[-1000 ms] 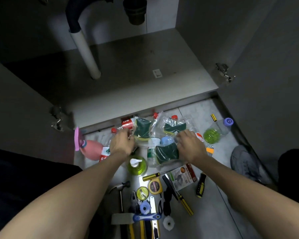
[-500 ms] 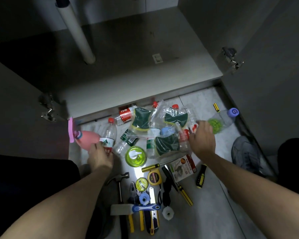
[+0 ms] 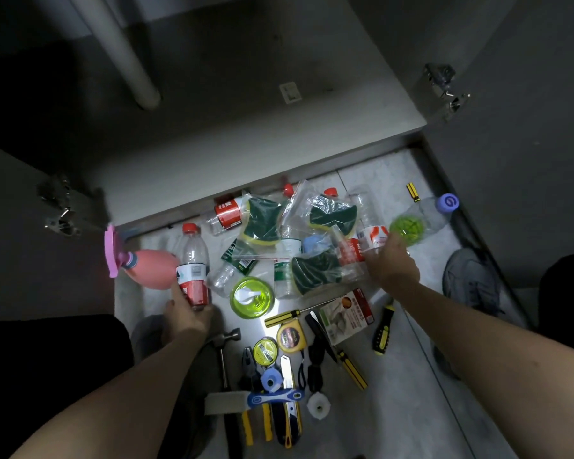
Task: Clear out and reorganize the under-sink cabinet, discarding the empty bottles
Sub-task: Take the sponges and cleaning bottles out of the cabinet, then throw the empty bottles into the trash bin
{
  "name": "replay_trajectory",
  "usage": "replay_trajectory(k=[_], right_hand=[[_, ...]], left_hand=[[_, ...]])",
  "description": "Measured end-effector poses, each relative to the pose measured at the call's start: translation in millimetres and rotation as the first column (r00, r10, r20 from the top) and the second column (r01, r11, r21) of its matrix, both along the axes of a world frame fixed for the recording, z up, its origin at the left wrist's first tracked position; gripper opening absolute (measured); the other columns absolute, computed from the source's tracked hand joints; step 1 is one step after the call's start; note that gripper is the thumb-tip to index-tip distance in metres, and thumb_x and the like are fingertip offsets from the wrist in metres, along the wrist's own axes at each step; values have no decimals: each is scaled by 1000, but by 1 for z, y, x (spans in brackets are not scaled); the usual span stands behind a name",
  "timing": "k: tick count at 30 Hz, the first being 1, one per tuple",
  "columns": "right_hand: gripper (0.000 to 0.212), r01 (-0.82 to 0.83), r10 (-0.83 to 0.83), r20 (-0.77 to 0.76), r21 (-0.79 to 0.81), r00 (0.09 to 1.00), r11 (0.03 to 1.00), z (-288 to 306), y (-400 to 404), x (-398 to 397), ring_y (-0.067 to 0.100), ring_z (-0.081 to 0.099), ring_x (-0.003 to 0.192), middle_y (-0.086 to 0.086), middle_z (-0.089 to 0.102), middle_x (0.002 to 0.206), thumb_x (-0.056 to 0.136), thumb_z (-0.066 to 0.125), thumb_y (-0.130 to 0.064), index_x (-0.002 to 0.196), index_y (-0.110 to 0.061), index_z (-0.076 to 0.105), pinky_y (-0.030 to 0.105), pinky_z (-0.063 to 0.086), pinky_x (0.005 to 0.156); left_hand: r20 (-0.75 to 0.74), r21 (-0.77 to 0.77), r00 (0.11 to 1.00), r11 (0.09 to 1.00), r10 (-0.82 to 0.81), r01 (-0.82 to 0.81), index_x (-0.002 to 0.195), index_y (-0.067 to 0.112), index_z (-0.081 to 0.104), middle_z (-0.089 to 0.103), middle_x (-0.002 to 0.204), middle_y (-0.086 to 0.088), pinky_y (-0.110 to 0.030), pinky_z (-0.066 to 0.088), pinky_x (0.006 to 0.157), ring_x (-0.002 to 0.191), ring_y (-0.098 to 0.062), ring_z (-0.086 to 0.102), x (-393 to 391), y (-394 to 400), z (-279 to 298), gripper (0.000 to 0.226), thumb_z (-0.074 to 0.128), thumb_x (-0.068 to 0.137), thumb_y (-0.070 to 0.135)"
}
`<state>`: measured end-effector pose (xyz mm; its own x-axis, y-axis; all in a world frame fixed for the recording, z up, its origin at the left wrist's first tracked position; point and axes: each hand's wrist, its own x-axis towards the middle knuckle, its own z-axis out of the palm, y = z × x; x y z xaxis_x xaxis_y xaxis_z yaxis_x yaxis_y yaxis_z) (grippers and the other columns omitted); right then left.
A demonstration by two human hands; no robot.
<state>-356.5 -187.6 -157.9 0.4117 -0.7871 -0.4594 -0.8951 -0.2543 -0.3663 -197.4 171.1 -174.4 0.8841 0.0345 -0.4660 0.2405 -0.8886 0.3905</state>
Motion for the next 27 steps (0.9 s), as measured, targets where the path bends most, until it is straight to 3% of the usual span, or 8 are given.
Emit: replay_trajectory(k=[5, 9, 12, 16, 20, 23, 25, 27], right_hand=[[71, 56, -56, 1, 73, 998, 996, 6, 3, -1, 38, 57, 117, 17, 51, 130, 89, 67, -50, 136, -5, 38, 52, 49, 98], [71, 37, -37, 26, -9, 999, 999, 32, 4, -1, 39, 52, 123, 19, 48, 135, 89, 65, -48, 138, -2, 41, 46, 47, 99], [69, 67, -60, 93, -77, 994, 995, 60, 4, -7, 39, 55, 119, 18, 49, 133, 87, 64, -53, 135, -6, 47, 44, 47, 92], [60, 149, -109, 238, -156, 965, 976, 97, 1, -19, 36, 61, 110, 10, 56, 127, 81, 67, -55, 125, -15, 55, 42, 49, 85], [63, 277, -197, 441, -122, 875, 953, 128, 6, -25, 27, 61, 113, 0, 63, 125, 77, 75, -50, 129, -23, 53, 34, 44, 82], [67, 300, -191, 559, -109, 807, 948, 156, 12, -23, 24, 61, 108, -4, 65, 119, 72, 79, -52, 128, -28, 53, 32, 44, 81], [63, 300, -179, 633, -89, 753, 950, 181, 16, -18, 21, 62, 102, -4, 67, 111, 69, 80, -54, 123, -29, 56, 35, 50, 82], [54, 290, -157, 713, -67, 683, 955, 210, 19, -14, 15, 63, 92, -7, 68, 101, 68, 83, -51, 112, -29, 60, 31, 50, 79]], left_hand=[[-39, 57, 996, 996, 75, -73, 136, 16, 35, 53, 115, -24, -48, 50, 88, 103, -46, 58, 5, -12, 3, 81, 82, 72, 33], [-106, 76, 971, 975, 214, -207, 137, 5, 35, 39, 134, -24, -45, 43, 101, 120, -44, 47, 13, -31, 25, 93, 89, 67, 32], [-146, 126, 958, 965, 247, -229, 138, -4, 38, 41, 137, -26, -45, 42, 103, 122, -44, 46, 17, -41, 45, 88, 82, 74, 37], [-222, -97, 957, 972, 187, -213, 134, -11, 49, 50, 137, -29, -50, 44, 105, 126, -46, 49, 23, -40, 66, 68, 76, 84, 27], [-72, -56, 957, 957, 280, -284, 148, -1, 27, 37, 144, -29, -50, 36, 110, 133, -46, 37, 11, -54, 101, 94, 76, 80, 43], [-29, -72, 985, 983, 169, -171, 141, 0, 37, 45, 138, -26, -52, 38, 107, 126, -43, 45, 3, -62, 114, 83, 75, 80, 41], [-12, -121, 974, 967, 225, -225, 139, 0, 32, 46, 133, -26, -51, 43, 102, 120, -43, 48, 0, -71, 126, 92, 83, 72, 37], [15, -200, 989, 969, 149, -143, 133, 4, 29, 51, 121, -24, -48, 49, 92, 108, -42, 54, -4, -85, 147, 95, 88, 65, 33]])
